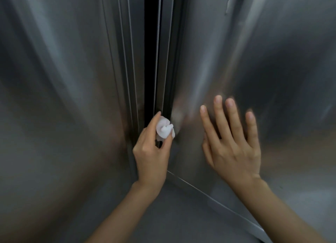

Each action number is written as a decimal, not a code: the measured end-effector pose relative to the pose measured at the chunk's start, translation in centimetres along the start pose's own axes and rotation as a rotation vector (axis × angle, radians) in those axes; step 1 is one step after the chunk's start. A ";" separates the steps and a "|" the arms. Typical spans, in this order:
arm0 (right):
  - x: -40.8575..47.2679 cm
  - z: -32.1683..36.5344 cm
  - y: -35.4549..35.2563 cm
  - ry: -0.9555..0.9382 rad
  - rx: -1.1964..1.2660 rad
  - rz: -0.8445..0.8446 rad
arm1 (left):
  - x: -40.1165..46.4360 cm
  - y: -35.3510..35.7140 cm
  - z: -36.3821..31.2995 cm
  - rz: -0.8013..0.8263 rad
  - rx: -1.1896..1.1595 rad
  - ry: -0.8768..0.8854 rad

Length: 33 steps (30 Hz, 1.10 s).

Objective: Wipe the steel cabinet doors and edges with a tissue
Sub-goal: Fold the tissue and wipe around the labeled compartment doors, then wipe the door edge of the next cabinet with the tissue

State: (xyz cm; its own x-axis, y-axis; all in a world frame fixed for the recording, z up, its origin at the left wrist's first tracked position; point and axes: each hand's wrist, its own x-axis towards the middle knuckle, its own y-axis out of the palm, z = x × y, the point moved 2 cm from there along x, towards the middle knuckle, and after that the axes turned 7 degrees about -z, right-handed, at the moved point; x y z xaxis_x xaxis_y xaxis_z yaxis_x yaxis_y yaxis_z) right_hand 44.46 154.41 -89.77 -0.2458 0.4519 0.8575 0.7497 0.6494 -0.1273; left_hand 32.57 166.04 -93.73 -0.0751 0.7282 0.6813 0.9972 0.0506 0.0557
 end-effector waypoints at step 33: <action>16.0 -23.7 -27.7 1.743 1.424 0.192 | 2.0 -0.4 -40.4 0.508 -0.738 0.059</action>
State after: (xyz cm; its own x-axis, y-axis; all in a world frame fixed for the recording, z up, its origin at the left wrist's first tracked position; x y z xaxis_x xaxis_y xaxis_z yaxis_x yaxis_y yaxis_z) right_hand 34.27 129.16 -60.66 0.9544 0.2547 0.1559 -0.2904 0.9130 0.2864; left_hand 31.81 139.80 -62.89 0.3531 0.5056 0.7872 0.6539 -0.7351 0.1788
